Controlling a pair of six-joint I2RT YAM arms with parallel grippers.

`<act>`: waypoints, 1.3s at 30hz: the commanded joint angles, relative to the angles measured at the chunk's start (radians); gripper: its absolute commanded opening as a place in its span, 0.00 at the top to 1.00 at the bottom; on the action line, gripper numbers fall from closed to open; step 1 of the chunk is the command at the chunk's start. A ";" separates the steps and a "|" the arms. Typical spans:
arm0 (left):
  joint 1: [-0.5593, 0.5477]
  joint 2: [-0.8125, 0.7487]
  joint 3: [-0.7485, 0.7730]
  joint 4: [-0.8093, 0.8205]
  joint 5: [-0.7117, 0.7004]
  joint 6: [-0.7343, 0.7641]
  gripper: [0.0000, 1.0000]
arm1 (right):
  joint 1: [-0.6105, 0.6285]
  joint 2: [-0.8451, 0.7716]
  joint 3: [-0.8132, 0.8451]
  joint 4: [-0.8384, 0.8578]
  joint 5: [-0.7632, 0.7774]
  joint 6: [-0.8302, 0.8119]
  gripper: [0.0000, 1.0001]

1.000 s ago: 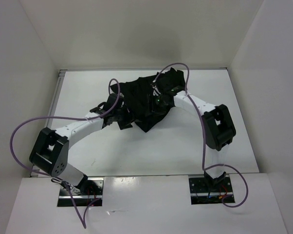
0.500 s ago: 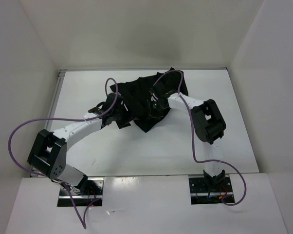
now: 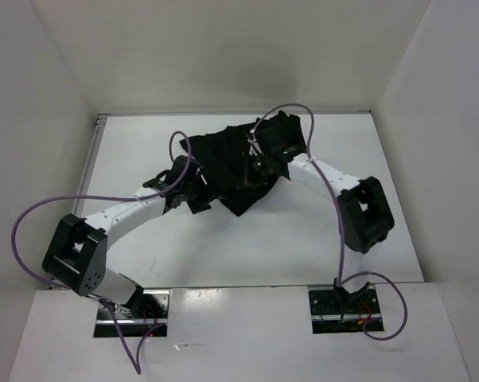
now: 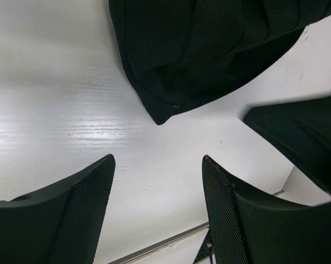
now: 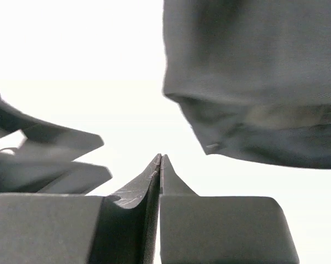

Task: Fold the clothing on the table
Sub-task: Flatten the skirt out

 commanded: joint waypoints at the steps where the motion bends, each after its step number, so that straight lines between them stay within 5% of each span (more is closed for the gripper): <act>1: -0.004 -0.048 -0.004 0.011 -0.017 -0.020 0.28 | 0.025 -0.143 -0.023 0.015 -0.066 0.005 1.00; 6: -0.004 -0.048 -0.004 0.002 -0.026 -0.029 0.28 | 0.062 -0.137 -0.072 -0.041 -0.048 0.005 0.97; 9: -0.004 -0.048 -0.004 0.002 -0.026 -0.029 0.28 | 0.062 -0.081 -0.085 -0.043 -0.016 0.005 0.70; 11: -0.004 -0.039 -0.004 0.015 -0.026 -0.029 0.28 | 0.062 -0.058 -0.085 -0.025 0.003 0.016 0.61; 21: -0.023 0.269 0.148 0.068 -0.089 -0.124 0.57 | 0.030 -0.077 -0.035 -0.043 0.161 0.007 0.60; 32: -0.033 0.425 0.235 0.025 -0.161 -0.192 0.43 | -0.036 -0.246 -0.086 -0.052 0.192 -0.002 0.59; 34: -0.033 0.468 0.252 0.025 -0.161 -0.192 0.54 | -0.047 -0.258 -0.097 -0.052 0.192 -0.002 0.59; 36: -0.033 0.490 0.286 0.025 -0.150 -0.182 0.78 | -0.058 -0.272 -0.109 -0.052 0.202 -0.002 0.59; 37: -0.033 0.499 0.303 0.014 -0.141 -0.182 1.00 | -0.067 -0.287 -0.109 -0.052 0.225 -0.002 0.59; 39: -0.052 0.499 0.374 0.014 -0.130 -0.126 1.00 | -0.079 -0.323 -0.121 -0.052 0.251 0.007 0.59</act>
